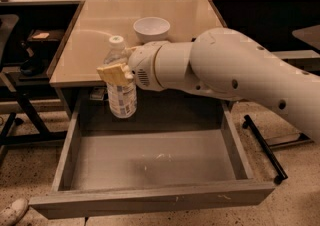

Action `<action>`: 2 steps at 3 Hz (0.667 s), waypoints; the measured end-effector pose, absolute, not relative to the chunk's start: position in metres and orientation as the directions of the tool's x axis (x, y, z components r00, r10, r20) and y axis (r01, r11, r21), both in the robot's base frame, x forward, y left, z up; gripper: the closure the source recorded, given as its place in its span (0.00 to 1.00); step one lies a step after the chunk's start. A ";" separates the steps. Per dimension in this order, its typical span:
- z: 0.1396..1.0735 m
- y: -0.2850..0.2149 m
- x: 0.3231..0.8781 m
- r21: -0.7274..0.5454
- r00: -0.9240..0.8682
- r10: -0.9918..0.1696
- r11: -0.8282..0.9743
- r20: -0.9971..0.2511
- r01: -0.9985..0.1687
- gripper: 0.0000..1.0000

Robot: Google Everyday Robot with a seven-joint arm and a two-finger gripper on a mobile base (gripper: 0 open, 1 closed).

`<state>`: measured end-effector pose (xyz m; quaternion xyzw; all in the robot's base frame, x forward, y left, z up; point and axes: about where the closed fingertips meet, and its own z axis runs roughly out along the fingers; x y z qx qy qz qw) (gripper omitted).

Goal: Place blue plastic bottle into top drawer

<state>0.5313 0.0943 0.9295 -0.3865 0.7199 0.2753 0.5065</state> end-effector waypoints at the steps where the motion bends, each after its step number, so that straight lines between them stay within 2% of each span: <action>1: 0.908 0.098 0.524 0.029 -0.224 -0.287 0.555 -0.932 -0.831 1.00; 2: 0.864 0.096 0.519 0.043 -0.255 -0.288 0.582 -0.923 -0.812 1.00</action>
Offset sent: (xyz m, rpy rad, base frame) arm -0.0131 -0.0074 -0.1278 -0.0249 0.0816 -0.1146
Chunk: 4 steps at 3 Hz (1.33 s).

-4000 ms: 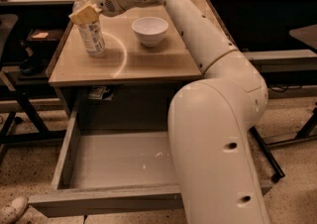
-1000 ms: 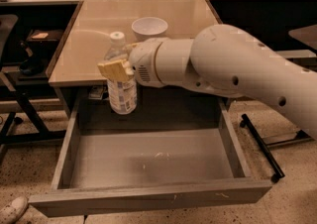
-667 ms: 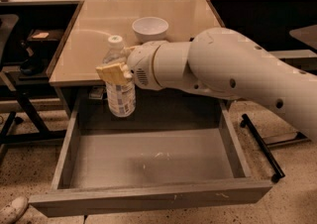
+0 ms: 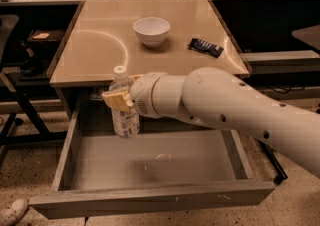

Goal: Place blue plastic bottle into top drawer

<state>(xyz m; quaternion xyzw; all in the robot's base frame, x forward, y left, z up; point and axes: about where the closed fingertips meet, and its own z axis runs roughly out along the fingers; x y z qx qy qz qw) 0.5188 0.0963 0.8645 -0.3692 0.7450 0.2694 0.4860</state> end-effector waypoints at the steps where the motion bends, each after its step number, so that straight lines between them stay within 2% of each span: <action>1: 0.830 0.092 0.529 0.022 -0.242 -0.280 0.612 -0.929 -0.791 1.00; 4: 0.741 0.065 0.559 -0.024 -0.225 -0.278 0.676 -0.934 -0.736 1.00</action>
Offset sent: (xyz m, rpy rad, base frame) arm 0.0547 -0.0311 -0.0977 -0.0306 -0.1090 -0.1074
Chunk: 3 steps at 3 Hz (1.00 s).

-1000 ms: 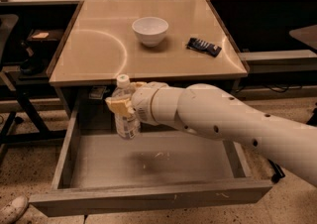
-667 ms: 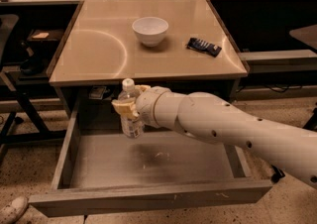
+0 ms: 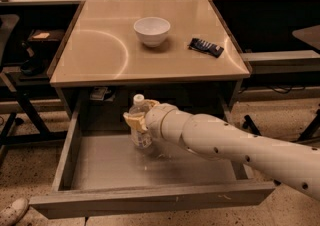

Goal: Place blue plastic bottle into top drawer

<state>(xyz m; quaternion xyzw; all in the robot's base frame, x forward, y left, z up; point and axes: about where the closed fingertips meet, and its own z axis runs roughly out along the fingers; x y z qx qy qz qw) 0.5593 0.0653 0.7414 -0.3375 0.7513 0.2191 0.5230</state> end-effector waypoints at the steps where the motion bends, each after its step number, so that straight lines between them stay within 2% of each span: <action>1: 0.723 0.061 0.562 -0.025 -0.229 -0.280 0.683 -0.932 -0.730 1.00; 2: 0.712 0.059 0.562 -0.021 -0.235 -0.276 0.690 -0.932 -0.724 1.00; 3: 0.712 0.059 0.562 -0.021 -0.235 -0.276 0.690 -0.932 -0.724 0.82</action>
Offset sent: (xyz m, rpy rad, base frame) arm 0.0024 -0.0119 -0.0426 0.0001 0.0100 -0.0355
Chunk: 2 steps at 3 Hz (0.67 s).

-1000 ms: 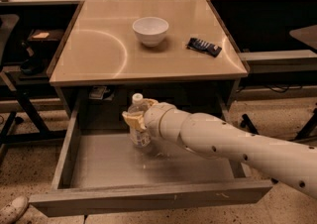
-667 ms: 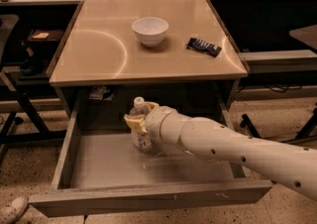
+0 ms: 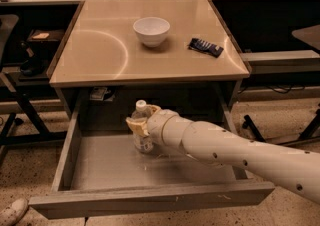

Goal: Place blue plastic bottle into top drawer

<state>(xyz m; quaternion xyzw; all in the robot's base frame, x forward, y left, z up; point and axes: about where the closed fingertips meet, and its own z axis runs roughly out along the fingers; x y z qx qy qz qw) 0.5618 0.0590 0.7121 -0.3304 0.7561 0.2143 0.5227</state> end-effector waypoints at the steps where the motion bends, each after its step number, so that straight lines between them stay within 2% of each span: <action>1: 0.712 0.059 0.562 -0.021 -0.235 -0.276 0.690 -0.932 -0.724 0.59; 2: 0.712 0.059 0.562 -0.021 -0.235 -0.276 0.690 -0.932 -0.724 0.36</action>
Offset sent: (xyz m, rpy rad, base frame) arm 0.0000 0.0000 0.0000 0.0000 0.0000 0.0000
